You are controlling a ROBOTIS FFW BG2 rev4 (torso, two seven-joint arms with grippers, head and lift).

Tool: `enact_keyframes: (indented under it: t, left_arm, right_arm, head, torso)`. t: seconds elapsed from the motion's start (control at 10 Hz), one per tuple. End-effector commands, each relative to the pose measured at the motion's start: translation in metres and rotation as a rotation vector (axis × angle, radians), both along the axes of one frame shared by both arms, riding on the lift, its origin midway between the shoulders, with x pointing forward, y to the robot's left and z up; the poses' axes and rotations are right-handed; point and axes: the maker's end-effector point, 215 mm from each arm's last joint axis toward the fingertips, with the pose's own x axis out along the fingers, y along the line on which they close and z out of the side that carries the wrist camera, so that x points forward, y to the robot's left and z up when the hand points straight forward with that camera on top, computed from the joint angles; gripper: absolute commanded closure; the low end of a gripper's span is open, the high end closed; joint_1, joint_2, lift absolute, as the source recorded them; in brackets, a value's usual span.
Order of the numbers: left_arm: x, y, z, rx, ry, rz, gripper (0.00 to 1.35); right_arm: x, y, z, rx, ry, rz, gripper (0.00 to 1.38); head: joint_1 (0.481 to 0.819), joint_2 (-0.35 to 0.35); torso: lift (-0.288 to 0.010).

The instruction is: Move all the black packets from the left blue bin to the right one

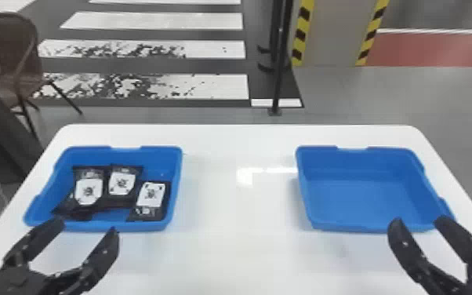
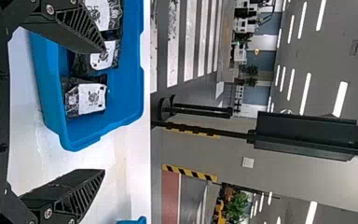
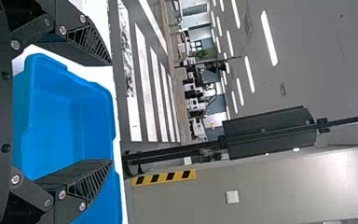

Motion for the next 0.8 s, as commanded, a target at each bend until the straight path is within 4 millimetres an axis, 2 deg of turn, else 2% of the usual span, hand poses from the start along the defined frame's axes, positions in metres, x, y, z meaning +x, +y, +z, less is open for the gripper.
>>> enact_keyframes:
  t: [0.0,0.3,0.7]
  left_arm:
    - [0.005,0.003,-0.001,0.010,0.001,0.006,0.12]
    - [0.025,0.010,-0.015,0.010,0.032,0.022,0.12]
    - [0.065,0.018,-0.032,0.008,0.071,0.033,0.12]
  right_arm:
    - [0.000,0.000,0.000,0.001,0.000,0.000,0.31]
    - [0.000,0.000,-0.002,0.006,0.004,-0.001,0.31]
    - [-0.001,0.000,-0.007,0.022,0.011,-0.002,0.31]
  head:
    - [0.695,-0.005]
    - [0.695,0.002]
    - [0.695,0.018]
  torso:
    - [-0.140]
    - [-0.140]
    - [-0.140]
